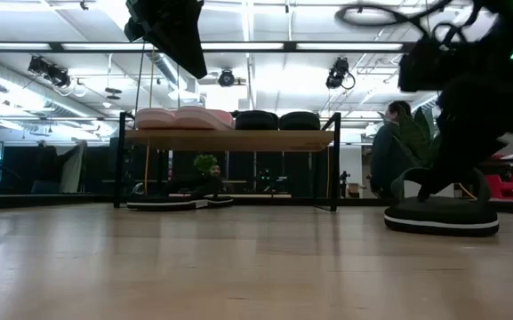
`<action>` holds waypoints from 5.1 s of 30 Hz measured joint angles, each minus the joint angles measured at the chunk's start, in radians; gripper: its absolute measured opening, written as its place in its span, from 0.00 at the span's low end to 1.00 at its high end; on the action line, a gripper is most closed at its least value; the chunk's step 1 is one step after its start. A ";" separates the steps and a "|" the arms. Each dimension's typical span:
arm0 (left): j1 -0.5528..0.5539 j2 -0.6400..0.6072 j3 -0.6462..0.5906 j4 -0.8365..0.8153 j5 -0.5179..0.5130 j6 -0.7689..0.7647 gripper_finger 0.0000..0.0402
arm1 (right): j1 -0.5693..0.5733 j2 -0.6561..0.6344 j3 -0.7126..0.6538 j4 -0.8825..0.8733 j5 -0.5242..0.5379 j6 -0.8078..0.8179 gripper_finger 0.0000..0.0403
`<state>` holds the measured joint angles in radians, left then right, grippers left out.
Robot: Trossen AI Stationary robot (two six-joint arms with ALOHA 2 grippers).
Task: Pick and place slides into the shelf
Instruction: Move the black slipper under the shelf
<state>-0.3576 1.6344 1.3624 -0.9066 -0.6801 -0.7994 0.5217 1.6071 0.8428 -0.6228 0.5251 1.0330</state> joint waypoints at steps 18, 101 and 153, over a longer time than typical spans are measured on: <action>0.000 0.000 0.000 0.009 0.000 -0.001 0.07 | 0.047 -0.014 0.190 -0.554 0.054 0.138 0.32; -0.140 -0.243 0.000 -0.058 -0.060 0.034 0.05 | -0.544 0.249 0.168 0.638 0.040 -0.526 0.10; -0.248 -0.232 -0.135 0.189 -0.060 0.004 0.03 | -0.081 0.174 0.141 0.326 -0.156 -0.369 0.01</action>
<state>-0.6060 1.4025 1.2278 -0.7173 -0.7403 -0.7954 0.4410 1.7810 0.9843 -0.2967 0.3688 0.6640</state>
